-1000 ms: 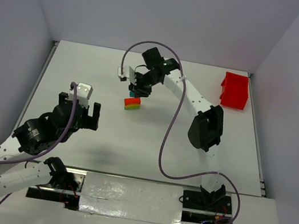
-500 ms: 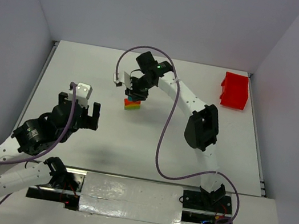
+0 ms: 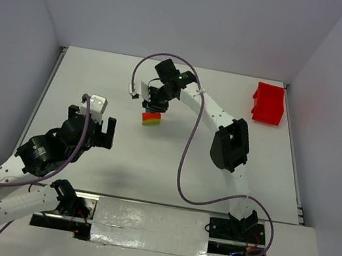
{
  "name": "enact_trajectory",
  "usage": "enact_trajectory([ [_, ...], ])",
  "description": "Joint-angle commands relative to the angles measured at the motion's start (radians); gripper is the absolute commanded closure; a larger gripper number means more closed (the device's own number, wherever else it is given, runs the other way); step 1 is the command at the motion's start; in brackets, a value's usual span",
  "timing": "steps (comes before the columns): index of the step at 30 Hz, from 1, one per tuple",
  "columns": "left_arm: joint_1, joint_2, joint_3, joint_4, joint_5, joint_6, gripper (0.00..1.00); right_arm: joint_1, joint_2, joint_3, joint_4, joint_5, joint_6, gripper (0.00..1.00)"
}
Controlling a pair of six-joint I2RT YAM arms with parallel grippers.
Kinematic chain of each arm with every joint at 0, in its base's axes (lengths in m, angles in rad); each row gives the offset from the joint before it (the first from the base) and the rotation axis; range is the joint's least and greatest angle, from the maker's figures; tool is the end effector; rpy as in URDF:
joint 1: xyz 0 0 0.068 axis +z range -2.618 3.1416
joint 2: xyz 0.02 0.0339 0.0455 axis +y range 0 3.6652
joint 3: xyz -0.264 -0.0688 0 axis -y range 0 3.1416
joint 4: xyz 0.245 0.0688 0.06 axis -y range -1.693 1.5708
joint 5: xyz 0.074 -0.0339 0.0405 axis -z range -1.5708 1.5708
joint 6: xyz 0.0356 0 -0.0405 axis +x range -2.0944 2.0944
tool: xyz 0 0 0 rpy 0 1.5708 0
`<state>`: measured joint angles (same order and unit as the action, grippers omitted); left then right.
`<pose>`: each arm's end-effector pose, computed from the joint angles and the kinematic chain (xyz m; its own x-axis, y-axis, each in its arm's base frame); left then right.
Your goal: Build the wood block tower
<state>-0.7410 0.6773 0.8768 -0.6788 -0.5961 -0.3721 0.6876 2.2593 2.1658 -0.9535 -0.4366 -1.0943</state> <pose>0.1126 -0.0759 0.3386 -0.3864 -0.0542 -0.9207 0.0543 0.9952 -0.0814 0.3694 0.3229 0.2622 0.3494 -0.7551 -0.5548 -0.9334 -0.2287 -0.2765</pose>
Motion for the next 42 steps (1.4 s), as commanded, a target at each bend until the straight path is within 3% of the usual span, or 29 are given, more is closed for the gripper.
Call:
enact_trajectory([
  [1, 0.005, 0.004, -0.007, 0.033, -0.002, 0.012, 0.01, 0.004, 0.014, -0.015, 0.045, -0.002, -0.013, 0.79],
  [30, 0.006, 0.002, -0.007, 0.033, 0.001, 0.013, 0.0, 0.003, 0.014, -0.063, 0.102, 0.001, 0.001, 0.63],
  [32, 0.006, 0.002, -0.007, 0.033, 0.004, 0.013, 0.01, 0.004, 0.013, -0.063, 0.102, 0.002, 0.001, 0.55],
  [42, 0.006, 0.005, -0.009, 0.035, 0.005, 0.015, 0.01, 0.001, 0.013, -0.063, 0.104, 0.007, 0.002, 0.54],
])
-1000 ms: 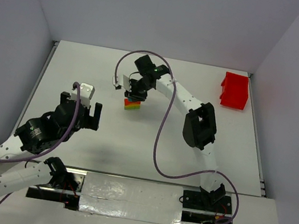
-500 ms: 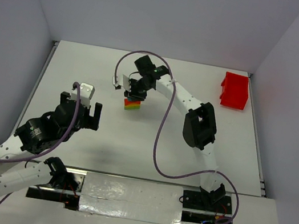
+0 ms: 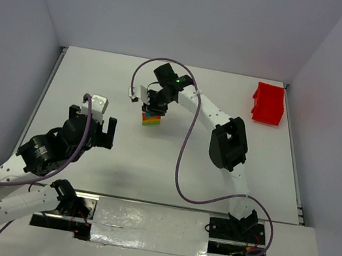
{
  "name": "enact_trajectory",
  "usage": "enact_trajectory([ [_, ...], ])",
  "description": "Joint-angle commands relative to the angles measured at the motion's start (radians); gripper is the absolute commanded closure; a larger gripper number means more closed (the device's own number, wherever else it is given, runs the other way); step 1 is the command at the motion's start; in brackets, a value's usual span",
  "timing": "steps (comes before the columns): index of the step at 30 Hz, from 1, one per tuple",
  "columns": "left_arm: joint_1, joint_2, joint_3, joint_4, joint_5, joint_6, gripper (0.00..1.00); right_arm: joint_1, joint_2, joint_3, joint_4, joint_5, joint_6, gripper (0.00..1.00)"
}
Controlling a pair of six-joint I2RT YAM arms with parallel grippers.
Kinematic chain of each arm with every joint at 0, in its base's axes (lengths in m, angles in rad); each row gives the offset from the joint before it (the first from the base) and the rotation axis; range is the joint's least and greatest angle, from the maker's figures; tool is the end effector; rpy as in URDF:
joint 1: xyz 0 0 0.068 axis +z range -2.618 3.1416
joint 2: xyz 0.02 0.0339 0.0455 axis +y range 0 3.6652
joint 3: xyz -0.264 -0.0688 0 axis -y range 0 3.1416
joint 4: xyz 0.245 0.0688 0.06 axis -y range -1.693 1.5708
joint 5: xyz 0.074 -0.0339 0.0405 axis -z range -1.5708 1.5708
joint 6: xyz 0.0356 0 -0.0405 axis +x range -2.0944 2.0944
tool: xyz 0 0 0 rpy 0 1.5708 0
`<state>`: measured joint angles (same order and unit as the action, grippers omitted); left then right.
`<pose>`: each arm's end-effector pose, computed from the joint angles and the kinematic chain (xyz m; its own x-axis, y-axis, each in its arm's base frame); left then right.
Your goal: Build the wood block tower
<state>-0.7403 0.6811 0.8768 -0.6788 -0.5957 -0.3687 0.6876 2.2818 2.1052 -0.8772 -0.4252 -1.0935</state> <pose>0.1133 -0.0764 0.3382 -0.3889 -0.0488 -0.9200 0.0550 0.9956 -0.0760 0.3745 0.3265 0.2370 0.3449 -0.7638 -0.5456 -0.9347 -0.2261 -0.2743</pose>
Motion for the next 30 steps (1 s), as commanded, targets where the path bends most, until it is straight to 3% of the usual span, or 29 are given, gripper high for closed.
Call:
enact_trajectory([
  [1, 0.005, 0.001, -0.009, 0.035, 0.007, 0.011, 0.01, 0.001, -0.013, -0.004, 0.027, -0.009, 0.003, 0.54],
  [30, 0.009, 0.011, -0.009, 0.035, 0.007, 0.013, 0.01, -0.023, -0.027, -0.002, 0.02, -0.043, 0.006, 0.6],
])
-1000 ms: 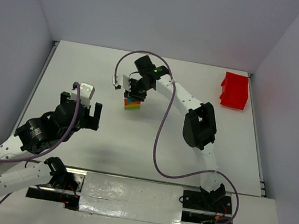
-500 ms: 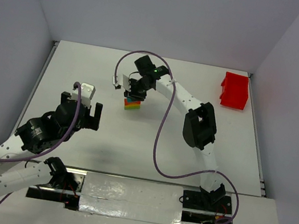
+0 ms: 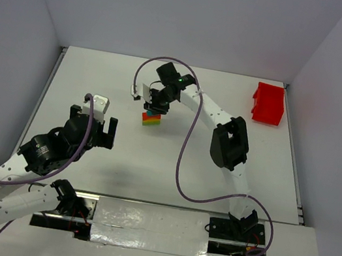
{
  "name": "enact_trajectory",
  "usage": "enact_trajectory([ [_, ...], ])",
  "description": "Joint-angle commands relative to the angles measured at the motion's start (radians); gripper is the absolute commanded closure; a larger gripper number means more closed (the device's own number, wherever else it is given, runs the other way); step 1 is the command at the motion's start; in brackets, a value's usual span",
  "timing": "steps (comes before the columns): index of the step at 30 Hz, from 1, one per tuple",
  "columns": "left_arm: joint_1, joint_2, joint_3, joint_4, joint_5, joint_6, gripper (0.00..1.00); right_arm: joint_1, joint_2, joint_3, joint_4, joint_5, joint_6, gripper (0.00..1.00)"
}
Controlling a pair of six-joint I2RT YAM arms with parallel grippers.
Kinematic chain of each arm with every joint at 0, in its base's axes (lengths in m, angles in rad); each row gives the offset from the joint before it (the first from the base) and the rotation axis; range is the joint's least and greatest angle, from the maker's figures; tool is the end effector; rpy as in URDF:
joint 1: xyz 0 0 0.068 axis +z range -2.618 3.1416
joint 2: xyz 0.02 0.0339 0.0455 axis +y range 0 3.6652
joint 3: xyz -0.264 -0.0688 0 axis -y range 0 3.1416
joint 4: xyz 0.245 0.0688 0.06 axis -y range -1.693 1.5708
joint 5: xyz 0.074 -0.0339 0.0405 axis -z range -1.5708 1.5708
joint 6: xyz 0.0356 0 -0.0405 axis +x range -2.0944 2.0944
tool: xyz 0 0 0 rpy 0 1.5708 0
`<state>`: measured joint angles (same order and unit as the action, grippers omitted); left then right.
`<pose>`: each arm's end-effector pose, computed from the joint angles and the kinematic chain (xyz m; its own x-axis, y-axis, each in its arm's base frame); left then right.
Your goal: Build the wood block tower
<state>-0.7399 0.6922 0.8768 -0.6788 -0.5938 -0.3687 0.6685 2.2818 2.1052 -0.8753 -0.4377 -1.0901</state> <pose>0.1151 -0.0781 0.3368 -0.3971 -0.0420 -0.9168 0.0557 0.9960 -0.0697 0.3804 0.3197 0.2373 0.3289 -0.7636 -0.5557 -0.9401 -0.2088 -0.2695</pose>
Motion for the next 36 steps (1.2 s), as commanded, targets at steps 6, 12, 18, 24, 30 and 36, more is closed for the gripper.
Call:
enact_trajectory([
  [6, 0.008, 0.0, -0.007, 0.035, 0.006, 0.013, 0.0, -0.001, -0.03, -0.001, 0.015, -0.041, 0.004, 0.6],
  [12, 0.01, 0.003, -0.009, 0.038, 0.008, 0.013, 0.01, -0.001, -0.025, 0.001, 0.016, -0.044, 0.004, 0.59],
  [18, 0.011, 0.003, -0.007, 0.036, 0.009, 0.014, 0.0, -0.001, -0.025, -0.002, 0.018, -0.045, 0.006, 0.58],
  [24, 0.013, 0.004, -0.009, 0.036, 0.009, 0.014, 0.0, -0.001, -0.025, -0.002, 0.018, -0.036, 0.004, 0.56],
  [30, 0.013, 0.004, -0.009, 0.036, 0.008, 0.013, 0.01, -0.001, -0.041, 0.009, 0.01, -0.073, 0.016, 0.46],
  [36, 0.017, 0.012, -0.006, 0.035, 0.006, 0.013, 0.0, -0.006, -0.108, -0.017, 0.012, -0.096, 0.038, 0.0],
])
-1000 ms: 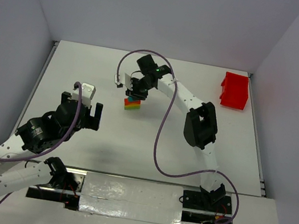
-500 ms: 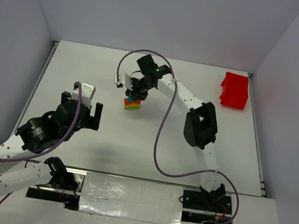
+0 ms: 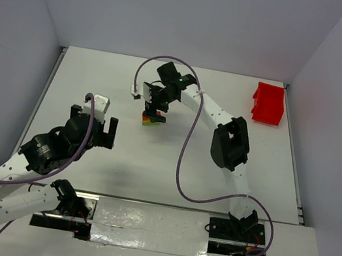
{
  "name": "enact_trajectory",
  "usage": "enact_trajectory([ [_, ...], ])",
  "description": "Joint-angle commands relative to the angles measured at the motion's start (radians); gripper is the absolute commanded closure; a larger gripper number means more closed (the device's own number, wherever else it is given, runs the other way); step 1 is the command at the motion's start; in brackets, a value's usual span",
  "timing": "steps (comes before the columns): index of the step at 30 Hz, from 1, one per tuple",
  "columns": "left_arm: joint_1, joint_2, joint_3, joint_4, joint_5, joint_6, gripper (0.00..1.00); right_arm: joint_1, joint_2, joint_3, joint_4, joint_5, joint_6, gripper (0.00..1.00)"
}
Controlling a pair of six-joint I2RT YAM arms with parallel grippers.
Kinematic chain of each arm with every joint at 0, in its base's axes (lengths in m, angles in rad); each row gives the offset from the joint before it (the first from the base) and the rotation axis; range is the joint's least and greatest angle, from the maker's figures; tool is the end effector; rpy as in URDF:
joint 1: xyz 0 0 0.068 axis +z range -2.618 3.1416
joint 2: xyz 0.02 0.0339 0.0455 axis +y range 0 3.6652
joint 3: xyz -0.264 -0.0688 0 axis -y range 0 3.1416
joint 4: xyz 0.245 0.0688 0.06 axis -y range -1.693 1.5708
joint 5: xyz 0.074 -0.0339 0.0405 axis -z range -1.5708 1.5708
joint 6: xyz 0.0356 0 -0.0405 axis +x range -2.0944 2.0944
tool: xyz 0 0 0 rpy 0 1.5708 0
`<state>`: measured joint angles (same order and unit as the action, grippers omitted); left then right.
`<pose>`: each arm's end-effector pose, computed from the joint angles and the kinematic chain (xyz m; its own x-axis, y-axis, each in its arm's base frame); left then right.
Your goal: Build the wood block tower
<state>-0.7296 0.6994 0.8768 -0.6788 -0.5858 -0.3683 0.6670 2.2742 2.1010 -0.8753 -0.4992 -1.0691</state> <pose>0.1171 -0.0783 0.3359 -0.4041 -0.0411 -0.9138 0.0520 0.9963 -0.0678 0.3783 0.3196 0.2405 0.3133 -0.7331 -0.6037 -0.9485 -0.2094 -0.2379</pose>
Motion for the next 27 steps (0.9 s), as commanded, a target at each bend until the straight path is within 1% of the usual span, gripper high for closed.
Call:
enact_trajectory([
  [1, 0.009, 0.003, -0.006, 0.035, -0.003, 0.011, 0.01, -0.003, -0.134, -0.025, 0.025, -0.035, 0.029, 0.0],
  [4, 0.016, 0.005, -0.004, 0.033, -0.008, 0.008, 0.0, -0.003, -0.195, -0.081, 0.08, -0.024, 0.066, 0.0],
  [5, 0.024, 0.005, -0.004, 0.033, -0.015, 0.005, 0.01, -0.004, -0.249, -0.114, 0.107, -0.015, 0.119, 0.0],
  [6, 0.032, 0.011, -0.002, 0.033, -0.02, 0.0, 0.01, -0.006, -0.281, -0.137, 0.14, 0.031, 0.164, 0.0],
  [7, 0.044, 0.012, 0.001, 0.035, -0.026, -0.017, 0.01, -0.012, -0.323, -0.172, 0.245, 0.065, 0.223, 0.0],
  [8, 0.096, 0.018, 0.004, 0.036, -0.032, -0.026, 0.01, -0.021, -0.426, -0.278, 0.324, 0.106, 0.402, 0.0],
  [9, 0.132, 0.023, 0.011, 0.045, -0.019, -0.037, 0.01, -0.032, -0.49, -0.338, 0.393, 0.154, 0.513, 0.0],
  [10, 0.184, 0.032, 0.014, 0.051, 0.003, -0.058, 0.01, -0.065, -0.562, -0.41, 0.521, 0.236, 0.626, 0.0],
  [11, 0.285, 0.034, 0.02, 0.058, 0.053, -0.069, 0.0, -0.085, -0.726, -0.582, 0.595, 0.298, 0.885, 0.0],
  [12, 0.335, 0.034, 0.021, 0.068, 0.079, -0.081, 0.01, -0.104, -0.819, -0.678, 0.663, 0.388, 1.025, 0.0],
  [13, 0.384, 0.029, 0.021, 0.073, 0.099, -0.087, 0.01, -0.147, -0.91, -0.775, 0.74, 0.497, 1.146, 0.0],
  [14, 0.462, 0.025, 0.016, 0.079, 0.118, -0.081, 0.0, -0.165, -1.085, -0.95, 0.769, 0.516, 1.26, 0.0],
  [15, 0.492, 0.015, 0.016, 0.079, 0.118, -0.08, 0.01, -0.176, -1.166, -1.017, 0.782, 0.554, 1.293, 0.0],
  [16, 0.513, 0.011, 0.019, 0.065, 0.1, -0.083, 0.0, -0.178, -1.24, -1.071, 0.744, 0.606, 1.307, 0.0],
  [17, 0.536, 0.003, 0.022, 0.056, 0.077, -0.084, 0.0, -0.181, -1.307, -1.138, 0.708, 0.708, 1.319, 0.0],
  [18, 0.541, -0.012, 0.024, 0.05, 0.052, -0.086, 0.01, -0.184, -1.419, -1.16, 0.673, 0.756, 1.351, 0.0],
  [19, 0.542, -0.021, 0.022, 0.05, 0.041, -0.084, 0.0, -0.185, -1.465, -1.179, 0.592, 0.793, 1.36, 0.0],
  [20, 0.544, -0.032, 0.019, 0.05, 0.037, -0.087, 0.0, -0.191, -1.507, -1.193, 0.549, 0.839, 1.364, 0.0],
  [21, 0.545, -0.052, 0.016, 0.05, 0.032, -0.089, 0.01, -0.193, -1.569, -1.193, 0.508, 0.859, 1.368, 0.0],
  [22, 0.545, -0.061, 0.014, 0.05, 0.023, -0.09, 0.0, -0.193, -1.594, -1.187, 0.431, 0.873, 1.368, 0.0],
  [25, 0.545, -0.095, 0.01, 0.045, 0.004, -0.087, 0.01, -0.195, -1.665, -1.176, 0.339, 0.866, 1.353, 0.0],
  [27, 0.545, -0.11, 0.005, 0.051, 0.0, -0.087, 0.0, -0.196, -1.688, -1.178, 0.309, 0.876, 1.35, 0.0],
])
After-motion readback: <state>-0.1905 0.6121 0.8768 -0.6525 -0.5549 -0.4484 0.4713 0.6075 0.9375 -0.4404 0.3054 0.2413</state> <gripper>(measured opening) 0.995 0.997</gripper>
